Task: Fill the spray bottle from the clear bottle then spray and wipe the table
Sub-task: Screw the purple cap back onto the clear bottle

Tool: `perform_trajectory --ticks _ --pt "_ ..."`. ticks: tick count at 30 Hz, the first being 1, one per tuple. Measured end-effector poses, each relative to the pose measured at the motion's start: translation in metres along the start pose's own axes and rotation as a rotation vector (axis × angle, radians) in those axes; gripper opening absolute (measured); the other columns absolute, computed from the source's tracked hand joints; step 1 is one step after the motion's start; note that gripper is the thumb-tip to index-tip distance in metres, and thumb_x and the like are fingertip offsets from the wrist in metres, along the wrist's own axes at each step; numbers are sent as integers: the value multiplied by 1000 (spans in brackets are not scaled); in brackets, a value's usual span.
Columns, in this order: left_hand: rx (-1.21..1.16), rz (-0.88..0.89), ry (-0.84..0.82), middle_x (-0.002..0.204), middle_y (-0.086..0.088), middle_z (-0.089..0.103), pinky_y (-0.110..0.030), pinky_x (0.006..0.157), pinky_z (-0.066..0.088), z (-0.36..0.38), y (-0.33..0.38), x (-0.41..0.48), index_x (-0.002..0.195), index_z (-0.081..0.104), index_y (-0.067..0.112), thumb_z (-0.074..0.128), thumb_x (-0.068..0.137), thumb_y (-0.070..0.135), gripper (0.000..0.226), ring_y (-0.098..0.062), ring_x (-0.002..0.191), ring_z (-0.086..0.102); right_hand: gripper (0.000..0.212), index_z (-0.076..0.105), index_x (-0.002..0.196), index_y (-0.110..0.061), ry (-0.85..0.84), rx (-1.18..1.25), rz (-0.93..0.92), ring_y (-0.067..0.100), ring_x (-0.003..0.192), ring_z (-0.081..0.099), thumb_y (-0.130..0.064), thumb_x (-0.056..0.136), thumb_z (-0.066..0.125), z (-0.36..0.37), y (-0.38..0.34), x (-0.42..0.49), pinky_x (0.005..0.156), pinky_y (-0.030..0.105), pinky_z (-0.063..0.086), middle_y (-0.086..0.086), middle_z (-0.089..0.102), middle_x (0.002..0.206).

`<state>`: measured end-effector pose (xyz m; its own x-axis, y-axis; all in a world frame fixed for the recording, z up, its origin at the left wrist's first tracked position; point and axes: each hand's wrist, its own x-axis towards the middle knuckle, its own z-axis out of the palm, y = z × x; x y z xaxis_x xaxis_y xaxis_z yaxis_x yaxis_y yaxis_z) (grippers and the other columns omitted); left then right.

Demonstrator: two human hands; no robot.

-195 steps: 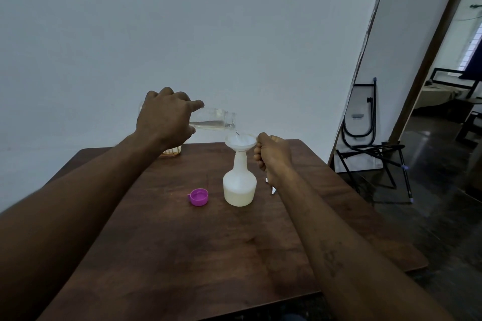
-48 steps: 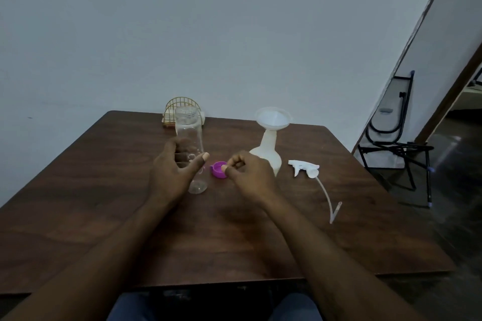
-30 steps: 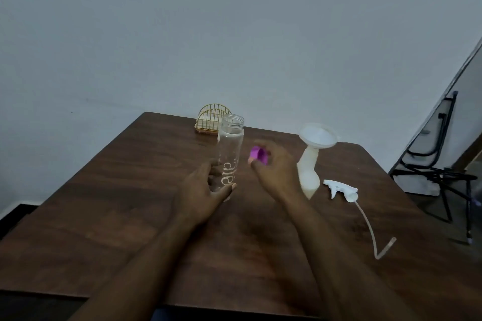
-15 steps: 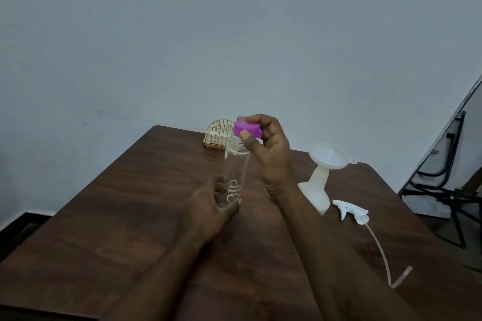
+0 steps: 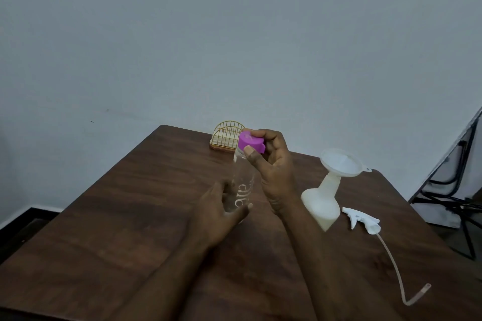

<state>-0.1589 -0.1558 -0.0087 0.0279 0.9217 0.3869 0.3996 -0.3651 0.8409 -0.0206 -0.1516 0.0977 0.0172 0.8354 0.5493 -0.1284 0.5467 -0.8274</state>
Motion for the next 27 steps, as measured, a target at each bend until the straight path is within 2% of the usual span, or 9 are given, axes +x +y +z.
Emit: perform_trajectory --ticks 2,5,10,12,14,17,20,23,27 --pt "-126 -11 -30 118 18 70 -35 92 58 -1 2 2 128 58 38 74 78 67 60 2 107 66 30 60 121 -9 2 6 -15 16 116 69 6 96 68 0 2 -1 94 28 56 9 71 125" --pt "-198 42 -47 125 19 68 -37 97 56 -2 4 7 135 57 38 68 86 65 57 2 114 64 32 59 123 -9 -1 10 -32 13 116 69 6 96 68 -2 4 -3 92 26 55 -4 74 120" --pt "78 217 -44 111 21 66 -25 86 56 -1 4 25 131 53 35 61 83 78 65 5 102 63 31 61 126 -13 91 31 -78 14 117 67 -11 96 69 -16 7 -8 93 25 55 -7 71 121" --pt "202 277 1 109 23 61 -26 85 55 -3 2 37 132 52 34 64 83 75 65 7 97 59 35 61 127 -14 141 19 -84 19 120 67 -15 94 73 -24 10 -12 94 28 56 1 70 126" --pt "261 286 43 114 22 58 -28 85 55 -6 -4 46 134 51 37 70 83 69 64 6 99 56 37 60 126 -13 159 -8 -89 19 119 69 -11 92 73 -31 18 -18 93 28 57 2 72 124" --pt "266 285 51 117 22 56 -22 82 51 -7 -14 48 135 50 39 73 81 67 65 3 103 55 38 59 126 -13 191 -15 -93 17 118 70 -11 91 74 -36 27 -24 92 25 57 -2 74 121" --pt "221 346 37 112 21 59 -16 80 49 -2 -13 44 133 54 33 71 82 67 63 3 98 58 37 61 125 -17 264 30 -92 14 118 70 -16 91 74 -37 31 -23 91 23 56 -7 74 122" --pt "143 340 -4 112 20 61 -16 80 51 -3 -11 41 133 56 31 67 86 64 59 2 97 62 42 63 122 -17 335 33 -90 13 114 71 -24 86 82 -35 33 -18 88 20 56 5 72 123" --pt "158 317 -90 117 23 61 -21 80 52 -7 -14 42 137 51 37 62 90 64 56 4 102 61 48 65 116 -21 415 -86 -106 12 108 73 -39 77 86 -34 39 -18 83 20 57 1 73 115"
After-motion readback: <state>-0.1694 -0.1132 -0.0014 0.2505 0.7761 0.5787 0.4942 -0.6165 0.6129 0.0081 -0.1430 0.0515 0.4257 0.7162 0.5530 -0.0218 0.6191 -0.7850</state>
